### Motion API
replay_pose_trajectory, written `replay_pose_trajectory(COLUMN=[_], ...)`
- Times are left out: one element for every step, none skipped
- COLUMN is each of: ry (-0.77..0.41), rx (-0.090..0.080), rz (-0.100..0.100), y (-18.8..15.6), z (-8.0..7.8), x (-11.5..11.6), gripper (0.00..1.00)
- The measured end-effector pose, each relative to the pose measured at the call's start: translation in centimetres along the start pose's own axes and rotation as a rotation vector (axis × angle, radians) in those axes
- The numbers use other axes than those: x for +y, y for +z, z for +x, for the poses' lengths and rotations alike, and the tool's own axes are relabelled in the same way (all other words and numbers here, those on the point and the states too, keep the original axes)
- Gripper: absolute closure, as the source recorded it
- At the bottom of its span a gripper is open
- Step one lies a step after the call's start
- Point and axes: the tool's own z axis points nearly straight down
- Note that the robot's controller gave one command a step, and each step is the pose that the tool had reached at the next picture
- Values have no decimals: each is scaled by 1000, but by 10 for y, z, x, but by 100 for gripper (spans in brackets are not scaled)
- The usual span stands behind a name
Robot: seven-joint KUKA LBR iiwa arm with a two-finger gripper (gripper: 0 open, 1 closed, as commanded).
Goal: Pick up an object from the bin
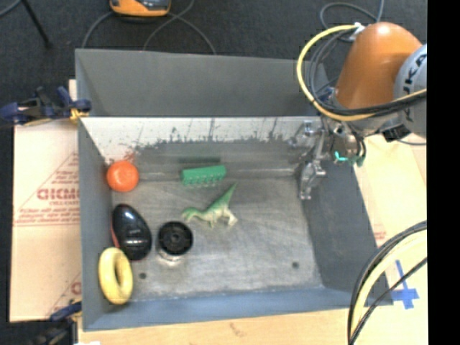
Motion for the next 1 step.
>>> replay_pose_trajectory(ry=[-2], rx=[-8], rz=[1], y=[-5], z=[-2], x=[0], gripper=[0])
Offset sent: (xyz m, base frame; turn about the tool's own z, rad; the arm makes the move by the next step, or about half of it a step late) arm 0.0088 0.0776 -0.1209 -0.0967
